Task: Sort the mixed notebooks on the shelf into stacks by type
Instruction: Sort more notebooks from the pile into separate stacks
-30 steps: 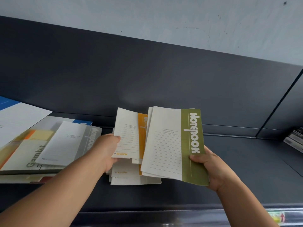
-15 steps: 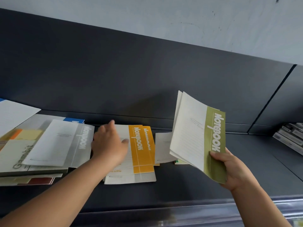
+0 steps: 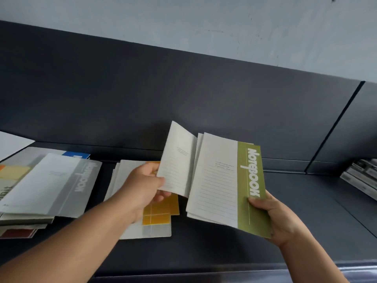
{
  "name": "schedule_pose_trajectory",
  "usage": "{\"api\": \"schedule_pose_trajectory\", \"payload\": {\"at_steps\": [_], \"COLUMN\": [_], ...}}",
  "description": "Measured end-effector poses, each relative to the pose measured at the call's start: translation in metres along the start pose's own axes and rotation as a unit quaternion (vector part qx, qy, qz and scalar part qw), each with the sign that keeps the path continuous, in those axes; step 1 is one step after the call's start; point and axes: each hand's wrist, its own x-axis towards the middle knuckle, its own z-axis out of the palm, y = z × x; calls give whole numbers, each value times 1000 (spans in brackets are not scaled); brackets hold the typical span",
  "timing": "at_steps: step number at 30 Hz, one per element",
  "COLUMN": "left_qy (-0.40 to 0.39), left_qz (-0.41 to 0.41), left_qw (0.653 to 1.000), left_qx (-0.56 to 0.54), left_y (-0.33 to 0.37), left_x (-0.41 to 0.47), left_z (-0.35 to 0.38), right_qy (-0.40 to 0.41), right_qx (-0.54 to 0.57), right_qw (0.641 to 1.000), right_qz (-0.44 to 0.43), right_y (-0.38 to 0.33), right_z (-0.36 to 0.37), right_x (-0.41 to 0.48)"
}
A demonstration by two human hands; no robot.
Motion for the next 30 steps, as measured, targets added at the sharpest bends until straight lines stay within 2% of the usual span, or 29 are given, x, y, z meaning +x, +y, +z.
{"api": "schedule_pose_trajectory", "payload": {"at_steps": [3,6,8,9,10,12,13,14,16,18,19,20,22,25,30], "left_qy": [84,128,156,170,177,200,210,209,168,91,50,16,-14,0,17], "left_qz": [-17,-66,-102,-111,-121,-115,-86,-52,4,-22,-61,-101,-129,-107,-86], "left_qw": [995,985,970,955,920,813,794,810,895,980,995,995,989,993,996], "left_qx": [41,100,155,217,328,535,564,546,412,177,65,-15,-66,-52,-32], "left_y": [-1,-13,-24,-28,-29,-27,-23,-18,-4,12,17,21,17,10,16], "left_x": [1,3,4,4,3,0,-2,-2,-5,-9,-9,-7,2,11,16], "left_z": [-26,-48,-57,-59,-57,-41,-27,-9,34,82,104,123,155,194,239], "right_qy": [-23,-60,-85,-94,-102,-113,-120,-127,-139,-148,-150,-153,-152,-121,-19], "right_qx": [-14,-26,-27,-29,-32,-36,-35,-34,-32,-30,-29,-30,-36,-80,-176], "right_qw": [999,997,995,994,993,991,990,989,987,986,986,986,986,988,984], "right_qz": [19,40,52,55,57,60,64,67,70,70,68,68,63,48,35], "right_y": [-5,-11,-16,-19,-20,-24,-25,-26,-28,-32,-34,-38,-44,-57,-77], "right_z": [-10,-18,-21,-24,-27,-34,-39,-44,-56,-70,-77,-85,-103,-135,-187], "right_x": [15,27,34,38,41,49,52,54,57,59,59,58,56,49,38]}}
